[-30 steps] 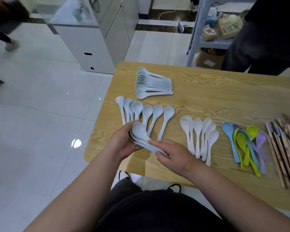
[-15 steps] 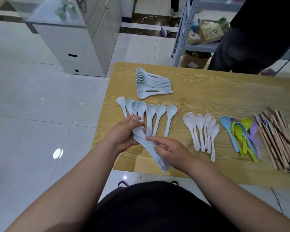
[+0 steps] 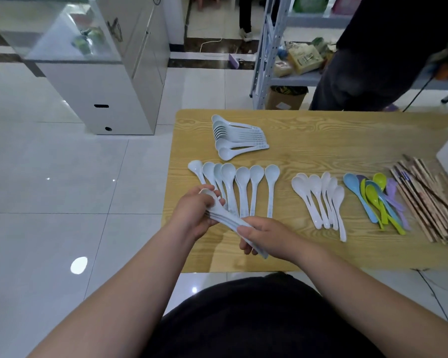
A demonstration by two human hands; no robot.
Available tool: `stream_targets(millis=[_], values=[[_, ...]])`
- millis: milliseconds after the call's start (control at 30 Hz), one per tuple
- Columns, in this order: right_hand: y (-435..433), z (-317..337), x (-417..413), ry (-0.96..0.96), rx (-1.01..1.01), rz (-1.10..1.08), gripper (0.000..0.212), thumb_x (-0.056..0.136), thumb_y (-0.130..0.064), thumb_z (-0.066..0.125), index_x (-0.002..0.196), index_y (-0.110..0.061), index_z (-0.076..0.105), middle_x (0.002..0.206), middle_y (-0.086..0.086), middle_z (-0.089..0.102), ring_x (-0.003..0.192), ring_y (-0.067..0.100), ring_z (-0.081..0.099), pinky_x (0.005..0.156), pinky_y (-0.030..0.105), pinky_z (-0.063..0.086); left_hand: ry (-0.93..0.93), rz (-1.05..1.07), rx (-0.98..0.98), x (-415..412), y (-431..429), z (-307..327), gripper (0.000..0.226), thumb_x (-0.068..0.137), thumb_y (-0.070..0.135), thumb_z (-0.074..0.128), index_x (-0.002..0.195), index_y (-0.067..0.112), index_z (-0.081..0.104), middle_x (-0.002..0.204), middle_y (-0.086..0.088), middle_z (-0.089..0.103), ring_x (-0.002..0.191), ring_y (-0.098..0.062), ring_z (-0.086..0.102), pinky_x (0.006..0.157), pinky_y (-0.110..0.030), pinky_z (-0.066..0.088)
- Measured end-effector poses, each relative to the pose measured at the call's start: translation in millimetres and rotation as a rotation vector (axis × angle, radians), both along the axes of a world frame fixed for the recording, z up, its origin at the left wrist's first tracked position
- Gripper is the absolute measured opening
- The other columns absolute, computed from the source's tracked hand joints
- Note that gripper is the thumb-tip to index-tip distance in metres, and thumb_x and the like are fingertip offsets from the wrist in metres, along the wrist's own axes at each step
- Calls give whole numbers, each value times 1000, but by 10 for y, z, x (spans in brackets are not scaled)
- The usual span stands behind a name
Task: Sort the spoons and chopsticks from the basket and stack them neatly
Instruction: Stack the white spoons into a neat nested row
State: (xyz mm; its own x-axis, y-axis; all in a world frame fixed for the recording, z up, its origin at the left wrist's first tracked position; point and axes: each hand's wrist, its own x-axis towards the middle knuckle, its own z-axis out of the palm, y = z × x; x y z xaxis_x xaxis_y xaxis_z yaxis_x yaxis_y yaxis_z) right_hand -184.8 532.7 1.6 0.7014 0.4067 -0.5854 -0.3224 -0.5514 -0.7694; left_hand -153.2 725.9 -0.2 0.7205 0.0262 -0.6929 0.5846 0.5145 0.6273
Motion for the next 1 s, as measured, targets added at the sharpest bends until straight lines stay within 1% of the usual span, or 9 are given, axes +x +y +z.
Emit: stream_targets(millis=[67,133,200,300,433,533,667,900,1000], values=[[-31,-14,88,200,120,-111,39,105,-43,43,110,-16,70,79,4,68,67,20,64,64,39,56,-34,-5,-19,23,-35,22,38,88,-15,35,106,9,57,109,-15,62,92,-29,66,73,-44,57],[-92,-70,184,277,186,-127,44,107,-43,41,114,-11,70,73,2,60,59,18,55,56,30,46,-72,-23,-18,66,-86,55,37,89,-15,35,107,8,57,111,-14,64,98,-31,68,69,-43,59],[-169,-123,297,227,166,-90,42,106,-41,42,111,-11,70,72,0,55,56,14,47,54,27,38,-101,-57,1,138,-134,68,37,90,-14,36,108,8,58,116,-13,66,105,-31,69,78,-47,60],[-321,-148,515,110,92,-34,37,105,-41,44,106,-14,70,72,-3,54,56,12,45,56,26,38,-112,-147,144,281,-194,43,38,90,-10,41,115,9,62,120,-7,70,107,-26,68,92,-48,55],[-598,-141,899,-78,-50,120,31,103,-42,49,92,-20,67,72,-11,56,62,8,50,65,27,44,-113,-233,379,466,-328,13,38,85,-5,51,113,16,67,120,-6,69,102,-22,65,85,-37,57],[-763,-166,1234,-195,-101,274,36,102,-42,51,76,-17,52,69,-9,47,60,6,43,66,31,38,-72,-296,566,591,-482,19,37,75,11,57,103,32,68,110,-1,68,90,-20,64,83,-40,58],[-918,-290,1713,-330,-144,421,23,98,-49,54,93,-29,64,87,-9,59,78,6,55,74,31,45,0,-219,655,815,-700,-41,34,65,25,59,91,44,67,102,-4,69,94,-35,67,90,-55,56],[-1015,-532,2290,-433,-105,468,12,87,-50,66,96,-44,62,93,-17,61,88,1,56,79,31,48,-20,-112,696,1132,-869,-219,34,70,27,62,98,46,67,106,12,70,100,-19,69,92,-50,57],[-976,-572,2458,-433,-129,459,29,84,-47,70,112,-43,62,89,-18,62,81,3,58,76,32,51,-18,-93,714,1276,-855,-323,35,71,25,62,97,47,67,106,9,70,101,-21,68,92,-51,56]])
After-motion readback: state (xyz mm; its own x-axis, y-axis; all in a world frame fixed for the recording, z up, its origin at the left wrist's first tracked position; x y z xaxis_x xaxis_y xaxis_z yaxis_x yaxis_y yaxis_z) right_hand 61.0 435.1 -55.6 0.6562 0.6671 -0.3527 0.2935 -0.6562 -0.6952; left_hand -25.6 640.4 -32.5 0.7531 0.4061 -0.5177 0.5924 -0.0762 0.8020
